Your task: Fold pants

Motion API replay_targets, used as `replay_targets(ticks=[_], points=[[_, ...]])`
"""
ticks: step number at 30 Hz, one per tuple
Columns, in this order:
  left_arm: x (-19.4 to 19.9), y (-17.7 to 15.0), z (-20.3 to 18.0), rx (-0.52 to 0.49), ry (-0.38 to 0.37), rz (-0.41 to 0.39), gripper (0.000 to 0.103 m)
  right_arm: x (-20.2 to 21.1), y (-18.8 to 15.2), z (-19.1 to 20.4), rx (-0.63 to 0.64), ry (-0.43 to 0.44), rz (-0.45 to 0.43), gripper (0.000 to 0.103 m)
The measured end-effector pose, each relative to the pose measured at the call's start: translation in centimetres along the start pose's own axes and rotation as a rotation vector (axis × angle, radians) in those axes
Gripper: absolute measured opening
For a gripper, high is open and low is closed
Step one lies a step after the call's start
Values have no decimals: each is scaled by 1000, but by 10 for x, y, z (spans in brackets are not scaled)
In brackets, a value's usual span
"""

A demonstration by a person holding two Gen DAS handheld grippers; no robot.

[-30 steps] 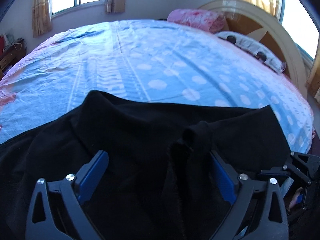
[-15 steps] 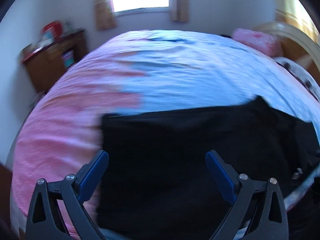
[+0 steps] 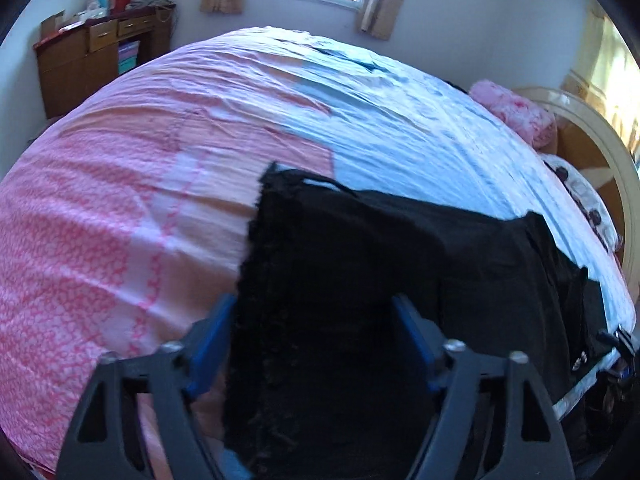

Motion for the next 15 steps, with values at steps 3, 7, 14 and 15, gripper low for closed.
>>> replay_targets(ticks=[3, 7, 14, 15], points=[[3, 1, -10, -9, -37, 22, 39, -2, 2, -5, -46, 15, -8, 65], [13, 4, -11, 26, -38, 22, 21, 4, 3, -13, -100, 44, -41, 65], [68, 0, -49, 90, -288, -43, 14, 29, -4, -34, -183, 19, -115, 65], [78, 1, -63, 82, -333, -52, 13, 32, -6, -39, -201, 15, -123, 65]])
Point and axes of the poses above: each gripper's, at about its wrist camera, not at the fingertips, and x roughly against the way its jaws point, z to its left, y to its top, the point moved 4 cm from there along -x, roughly the way its jaws point, and after that the axes turned 15 degrees about z, right-handed, at the moved point
